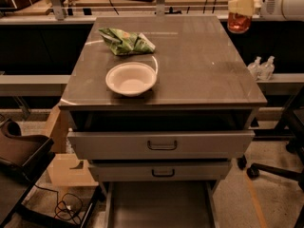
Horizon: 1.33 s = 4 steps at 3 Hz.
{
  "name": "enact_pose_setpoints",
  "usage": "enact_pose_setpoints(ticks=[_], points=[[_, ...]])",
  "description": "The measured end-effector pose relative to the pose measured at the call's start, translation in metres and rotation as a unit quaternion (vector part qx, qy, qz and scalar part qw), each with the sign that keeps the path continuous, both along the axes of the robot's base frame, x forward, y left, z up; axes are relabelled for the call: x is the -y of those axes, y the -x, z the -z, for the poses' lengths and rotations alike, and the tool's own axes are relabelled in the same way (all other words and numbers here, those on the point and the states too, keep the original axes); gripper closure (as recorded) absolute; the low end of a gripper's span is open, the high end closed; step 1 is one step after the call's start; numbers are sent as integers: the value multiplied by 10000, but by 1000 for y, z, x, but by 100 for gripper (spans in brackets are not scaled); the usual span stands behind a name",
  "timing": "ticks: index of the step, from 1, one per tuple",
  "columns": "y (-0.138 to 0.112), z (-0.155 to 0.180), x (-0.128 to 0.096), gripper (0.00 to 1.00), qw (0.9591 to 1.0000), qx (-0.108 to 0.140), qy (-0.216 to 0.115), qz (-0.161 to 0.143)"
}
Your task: Place coke can into bottom drawer
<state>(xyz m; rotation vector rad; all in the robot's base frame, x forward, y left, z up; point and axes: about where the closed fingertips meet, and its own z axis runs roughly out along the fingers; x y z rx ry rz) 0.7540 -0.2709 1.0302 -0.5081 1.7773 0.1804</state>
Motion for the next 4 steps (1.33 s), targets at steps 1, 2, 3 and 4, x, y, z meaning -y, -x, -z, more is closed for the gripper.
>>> enact_pose_setpoints(ticks=[1,2,3,4], points=[[58,10,15,100,9999,-118,-83,42],[109,26,31,100,9994,-218,-221,141],[157,48,43,100,9987,-243,-359,274],[204,76,55,100,9968,-319,-475,555]])
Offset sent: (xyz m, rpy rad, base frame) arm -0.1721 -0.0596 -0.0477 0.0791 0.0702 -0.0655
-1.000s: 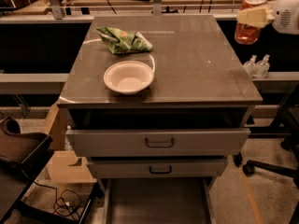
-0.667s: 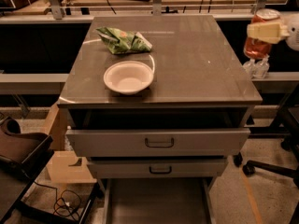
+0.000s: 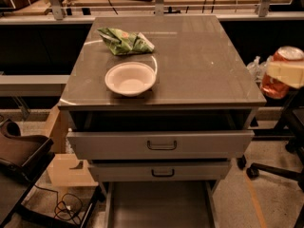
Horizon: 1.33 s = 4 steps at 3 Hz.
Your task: Place coke can into bottom drawer
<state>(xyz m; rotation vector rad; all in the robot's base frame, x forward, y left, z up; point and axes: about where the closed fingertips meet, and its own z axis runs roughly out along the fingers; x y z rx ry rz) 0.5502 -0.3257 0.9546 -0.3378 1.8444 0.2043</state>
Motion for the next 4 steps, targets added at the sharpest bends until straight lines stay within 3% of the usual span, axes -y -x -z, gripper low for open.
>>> enact_pose_setpoints(ticks=[1,2,4], points=[[40,31,8,100,9998,-75,-186,16],[74,61,13,100,9988,-138,-422,-191],[73,76,12,100,9981,-279,-475,-260]])
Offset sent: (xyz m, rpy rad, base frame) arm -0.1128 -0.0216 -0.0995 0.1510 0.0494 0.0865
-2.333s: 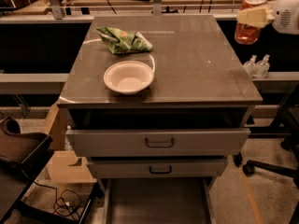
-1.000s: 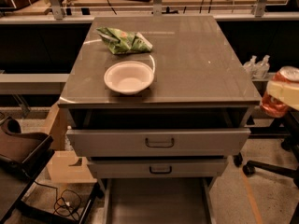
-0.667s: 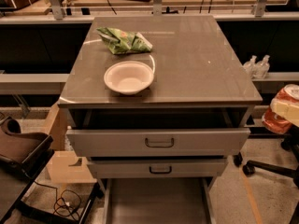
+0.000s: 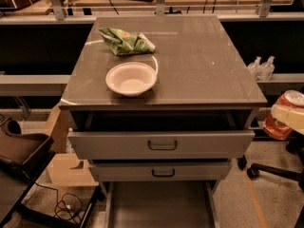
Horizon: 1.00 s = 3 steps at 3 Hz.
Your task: Place coke can into bottom drawer
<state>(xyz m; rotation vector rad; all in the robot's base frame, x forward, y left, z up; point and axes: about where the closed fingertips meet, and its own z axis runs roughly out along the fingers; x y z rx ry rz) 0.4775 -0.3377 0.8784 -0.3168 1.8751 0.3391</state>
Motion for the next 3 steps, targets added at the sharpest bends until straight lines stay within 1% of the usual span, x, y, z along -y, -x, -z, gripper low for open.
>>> enact_pose_setpoints(ticks=[1,2,3], points=[[24,40,16,100,9994,-167,193,-252],[76,106,30,100,9902,-240,809,-1109],[102,149,28,100,9808,-233,1056,-1624]])
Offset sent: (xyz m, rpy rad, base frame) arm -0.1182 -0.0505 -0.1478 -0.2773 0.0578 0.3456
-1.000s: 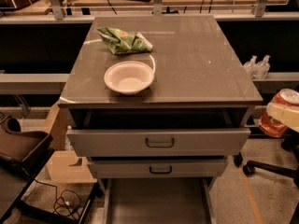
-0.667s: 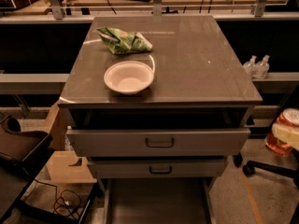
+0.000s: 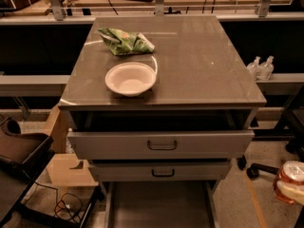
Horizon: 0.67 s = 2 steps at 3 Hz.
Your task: Place coke can into bottom drawer
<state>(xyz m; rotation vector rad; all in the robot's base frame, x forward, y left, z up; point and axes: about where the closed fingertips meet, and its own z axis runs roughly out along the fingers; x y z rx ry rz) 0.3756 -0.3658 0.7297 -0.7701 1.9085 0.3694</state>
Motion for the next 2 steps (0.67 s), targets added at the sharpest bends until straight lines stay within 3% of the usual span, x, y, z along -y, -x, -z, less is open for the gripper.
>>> enact_pose_setpoints(ticks=[1,2], points=[[23,48,-22,100,9980,-179,-60,-601],[23,50,-24,100,9979,-174,-52,-621]])
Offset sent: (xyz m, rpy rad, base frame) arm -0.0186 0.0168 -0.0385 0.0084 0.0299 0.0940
